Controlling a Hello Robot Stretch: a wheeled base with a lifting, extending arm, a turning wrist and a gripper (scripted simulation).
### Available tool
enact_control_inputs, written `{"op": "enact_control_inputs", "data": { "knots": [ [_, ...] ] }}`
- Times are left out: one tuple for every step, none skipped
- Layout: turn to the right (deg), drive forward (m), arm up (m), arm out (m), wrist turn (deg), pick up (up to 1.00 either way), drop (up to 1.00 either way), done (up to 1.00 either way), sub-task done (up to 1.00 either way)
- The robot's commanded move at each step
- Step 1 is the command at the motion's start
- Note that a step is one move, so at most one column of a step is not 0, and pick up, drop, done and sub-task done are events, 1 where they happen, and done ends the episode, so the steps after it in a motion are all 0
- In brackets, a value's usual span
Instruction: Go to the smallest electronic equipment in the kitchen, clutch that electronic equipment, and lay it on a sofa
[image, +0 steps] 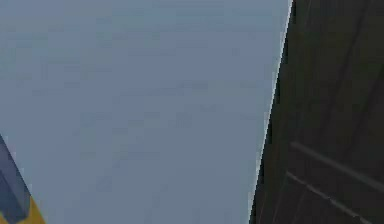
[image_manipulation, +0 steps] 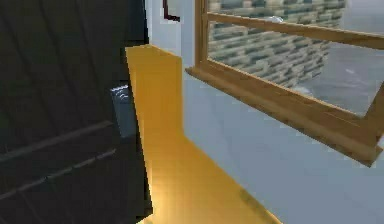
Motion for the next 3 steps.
{"op": "enact_control_inputs", "data": {
  "knots": [
    [45.0,0.00,0.00,0.00,0.0,0.00,0.00,0.00,0.00],
    [42.0,0.00,0.00,0.00,0.0,0.00,0.00,0.00,0.00],
    [0.0,1.00,0.00,0.00,0.0,0.00,0.00,0.00,0.00]
  ]
}}
